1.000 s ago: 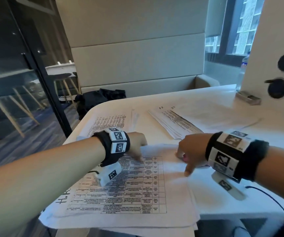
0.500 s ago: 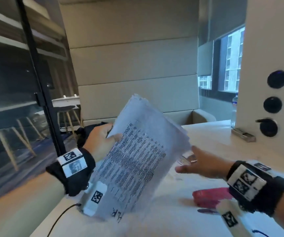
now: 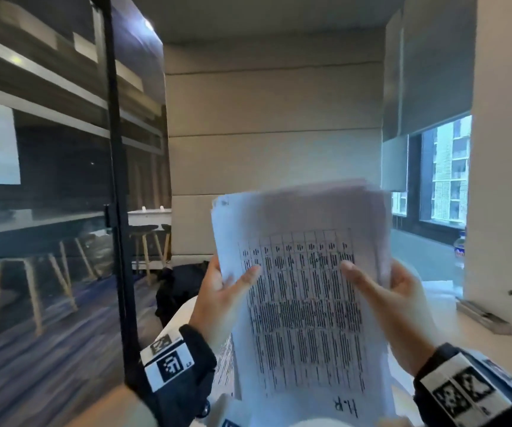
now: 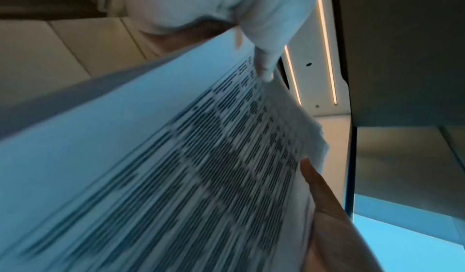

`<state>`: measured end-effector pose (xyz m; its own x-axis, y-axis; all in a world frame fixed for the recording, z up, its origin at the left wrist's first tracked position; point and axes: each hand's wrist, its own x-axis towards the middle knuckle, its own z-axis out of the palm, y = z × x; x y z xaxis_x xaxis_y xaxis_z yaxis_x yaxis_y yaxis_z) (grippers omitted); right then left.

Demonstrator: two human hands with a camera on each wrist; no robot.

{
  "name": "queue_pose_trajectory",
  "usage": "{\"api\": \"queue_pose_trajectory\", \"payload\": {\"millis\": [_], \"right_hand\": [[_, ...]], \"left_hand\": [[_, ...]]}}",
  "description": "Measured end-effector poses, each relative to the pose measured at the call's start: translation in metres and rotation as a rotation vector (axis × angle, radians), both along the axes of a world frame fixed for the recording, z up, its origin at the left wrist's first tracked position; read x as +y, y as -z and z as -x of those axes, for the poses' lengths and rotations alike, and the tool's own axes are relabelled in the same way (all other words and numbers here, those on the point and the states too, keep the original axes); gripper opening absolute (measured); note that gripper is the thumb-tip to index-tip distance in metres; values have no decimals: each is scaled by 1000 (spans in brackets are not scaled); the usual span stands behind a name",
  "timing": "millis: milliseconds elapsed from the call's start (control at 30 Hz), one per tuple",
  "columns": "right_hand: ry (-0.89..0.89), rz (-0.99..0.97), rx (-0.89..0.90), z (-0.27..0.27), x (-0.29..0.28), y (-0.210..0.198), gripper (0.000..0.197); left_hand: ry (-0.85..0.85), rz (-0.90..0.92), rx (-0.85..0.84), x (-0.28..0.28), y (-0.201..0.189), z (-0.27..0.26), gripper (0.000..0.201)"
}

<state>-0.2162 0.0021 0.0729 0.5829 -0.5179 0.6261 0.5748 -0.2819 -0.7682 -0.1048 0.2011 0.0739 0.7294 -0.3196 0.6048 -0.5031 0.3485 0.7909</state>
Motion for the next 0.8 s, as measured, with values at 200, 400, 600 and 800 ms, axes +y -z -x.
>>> {"api": "queue_pose_trajectory", "payload": {"millis": [200,400,600,800], "right_hand": [[-71,51,101,-2,5,12,36],[-73,22,29,-5,0,-9,42],[-94,54,-116,-6,2,-23,36],[-114,53,-52,-7,0,-11,35]], "left_hand": [[51,-93,13,-1,10,-5,60],[100,26,5,0,-9,-2,47],[-50,-31,-279,10,-34,-3,58],[-190,-56,-330,10,-43,-3,17]]}}
